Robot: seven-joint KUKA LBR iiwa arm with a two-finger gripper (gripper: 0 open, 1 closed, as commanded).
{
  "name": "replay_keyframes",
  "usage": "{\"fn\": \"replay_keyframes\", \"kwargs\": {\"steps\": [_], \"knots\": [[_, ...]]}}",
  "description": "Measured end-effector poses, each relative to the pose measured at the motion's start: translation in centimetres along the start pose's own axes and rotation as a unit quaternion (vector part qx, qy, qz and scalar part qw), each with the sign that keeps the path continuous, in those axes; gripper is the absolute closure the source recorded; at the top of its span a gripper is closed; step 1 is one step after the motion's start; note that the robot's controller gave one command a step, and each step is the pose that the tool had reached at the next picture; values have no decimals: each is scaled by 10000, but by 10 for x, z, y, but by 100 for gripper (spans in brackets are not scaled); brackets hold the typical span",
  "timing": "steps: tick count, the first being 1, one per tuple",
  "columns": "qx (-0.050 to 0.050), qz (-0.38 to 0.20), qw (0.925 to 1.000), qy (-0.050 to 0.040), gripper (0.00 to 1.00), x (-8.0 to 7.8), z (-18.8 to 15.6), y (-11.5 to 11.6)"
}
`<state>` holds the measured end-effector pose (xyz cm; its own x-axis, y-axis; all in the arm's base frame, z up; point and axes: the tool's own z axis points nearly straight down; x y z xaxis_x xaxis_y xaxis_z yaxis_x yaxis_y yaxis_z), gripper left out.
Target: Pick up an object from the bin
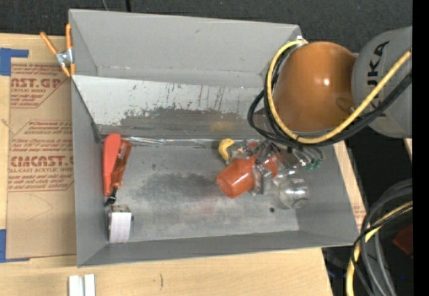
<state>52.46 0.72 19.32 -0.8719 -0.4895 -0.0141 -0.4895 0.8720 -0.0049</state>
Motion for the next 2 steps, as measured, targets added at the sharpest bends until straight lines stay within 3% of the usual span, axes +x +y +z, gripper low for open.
{"fn": "replay_keyframes", "kwargs": {"steps": [1,2], "knots": [[-15,12,10000,24,100,2,3,0],[-27,97,9999,47,100,-6,-39,0]]}}
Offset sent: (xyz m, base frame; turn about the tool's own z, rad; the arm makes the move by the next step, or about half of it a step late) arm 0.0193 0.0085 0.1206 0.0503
